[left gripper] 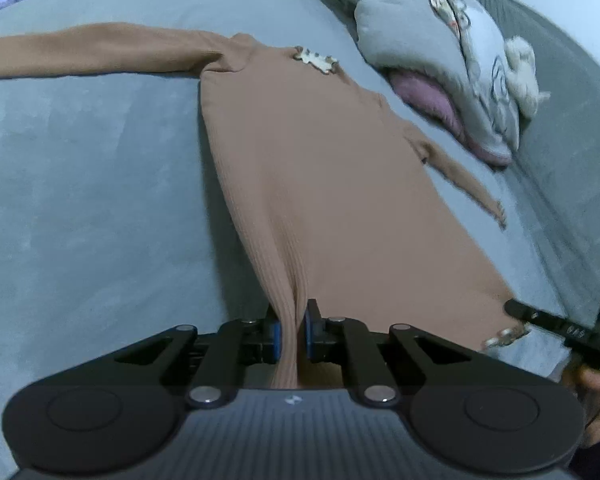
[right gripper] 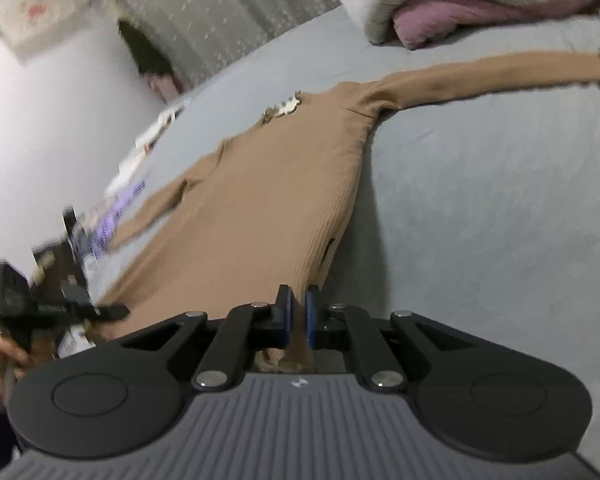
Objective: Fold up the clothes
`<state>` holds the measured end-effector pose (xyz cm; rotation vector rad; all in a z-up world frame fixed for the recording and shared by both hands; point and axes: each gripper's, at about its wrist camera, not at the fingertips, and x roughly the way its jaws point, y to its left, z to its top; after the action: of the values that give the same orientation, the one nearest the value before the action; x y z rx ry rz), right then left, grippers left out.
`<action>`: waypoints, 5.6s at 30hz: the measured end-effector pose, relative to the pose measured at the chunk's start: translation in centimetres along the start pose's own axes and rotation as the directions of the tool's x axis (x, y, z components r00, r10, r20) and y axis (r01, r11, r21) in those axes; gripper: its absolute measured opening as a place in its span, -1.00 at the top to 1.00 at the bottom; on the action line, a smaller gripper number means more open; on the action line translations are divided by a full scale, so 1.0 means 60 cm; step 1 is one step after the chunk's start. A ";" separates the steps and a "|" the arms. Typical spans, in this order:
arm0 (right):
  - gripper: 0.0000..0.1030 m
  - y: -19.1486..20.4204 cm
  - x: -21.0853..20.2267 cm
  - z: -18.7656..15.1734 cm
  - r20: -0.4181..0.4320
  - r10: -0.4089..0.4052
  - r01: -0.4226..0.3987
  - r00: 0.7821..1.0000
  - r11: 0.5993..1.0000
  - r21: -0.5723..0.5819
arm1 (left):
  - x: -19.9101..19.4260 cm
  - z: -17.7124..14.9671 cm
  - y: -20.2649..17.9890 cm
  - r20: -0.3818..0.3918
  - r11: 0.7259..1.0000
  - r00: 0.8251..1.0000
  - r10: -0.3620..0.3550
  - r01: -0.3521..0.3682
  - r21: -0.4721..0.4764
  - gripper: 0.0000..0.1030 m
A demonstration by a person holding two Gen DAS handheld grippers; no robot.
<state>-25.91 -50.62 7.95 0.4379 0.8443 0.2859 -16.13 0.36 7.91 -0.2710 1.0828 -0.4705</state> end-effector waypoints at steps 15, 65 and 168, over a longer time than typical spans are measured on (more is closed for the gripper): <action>-0.09 -0.026 0.010 0.062 0.055 -0.167 0.169 0.984 0.985 -0.031 | -0.057 0.128 0.258 0.233 0.894 0.959 0.158 -0.039 -0.446 -0.25; -0.13 0.148 0.269 0.140 0.136 0.066 -0.050 0.989 0.992 -0.117 | -0.102 0.269 0.505 0.453 0.770 0.785 0.423 -0.048 -0.636 0.05; -0.12 -0.069 -0.003 0.205 0.700 -0.389 0.052 0.599 0.891 0.451 | 0.035 0.242 0.419 0.485 0.756 0.792 0.370 0.047 -0.652 -0.57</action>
<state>-16.29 -57.48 13.27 0.7479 0.0599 -0.3320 3.52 20.98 1.85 -0.8630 0.5918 0.1893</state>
